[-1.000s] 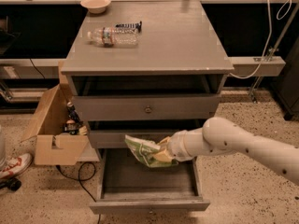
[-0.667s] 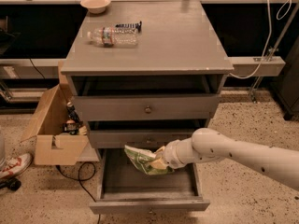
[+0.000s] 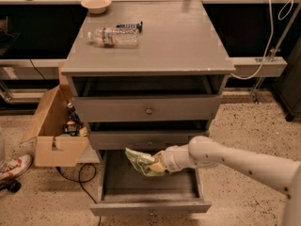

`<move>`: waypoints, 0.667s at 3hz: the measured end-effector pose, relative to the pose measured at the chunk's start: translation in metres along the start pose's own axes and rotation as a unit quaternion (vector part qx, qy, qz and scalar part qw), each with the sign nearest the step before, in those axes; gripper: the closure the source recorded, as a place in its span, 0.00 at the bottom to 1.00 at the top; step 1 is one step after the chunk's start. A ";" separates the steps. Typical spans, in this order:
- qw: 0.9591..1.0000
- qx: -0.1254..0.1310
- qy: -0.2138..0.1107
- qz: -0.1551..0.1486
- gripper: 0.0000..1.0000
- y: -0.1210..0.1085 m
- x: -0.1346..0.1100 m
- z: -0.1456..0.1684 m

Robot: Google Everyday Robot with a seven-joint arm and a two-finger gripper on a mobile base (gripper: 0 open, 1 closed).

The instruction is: Place green jalapeno chip bag into bottom drawer

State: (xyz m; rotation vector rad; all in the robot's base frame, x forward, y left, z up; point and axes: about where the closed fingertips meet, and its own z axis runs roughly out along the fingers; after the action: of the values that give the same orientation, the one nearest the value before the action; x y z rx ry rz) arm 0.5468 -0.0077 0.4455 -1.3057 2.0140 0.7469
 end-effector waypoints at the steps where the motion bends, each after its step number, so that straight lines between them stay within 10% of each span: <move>1: 1.000 -0.005 -0.007 0.010 1.00 -0.022 0.039 0.060; 2: 0.999 -0.019 -0.012 0.031 1.00 -0.034 0.071 0.115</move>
Offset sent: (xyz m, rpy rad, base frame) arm 0.0474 0.0487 -0.2047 0.0799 0.1094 -0.0316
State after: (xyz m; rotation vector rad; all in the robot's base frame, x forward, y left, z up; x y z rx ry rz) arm 0.5776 0.0238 0.3139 -1.2544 2.0385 0.8298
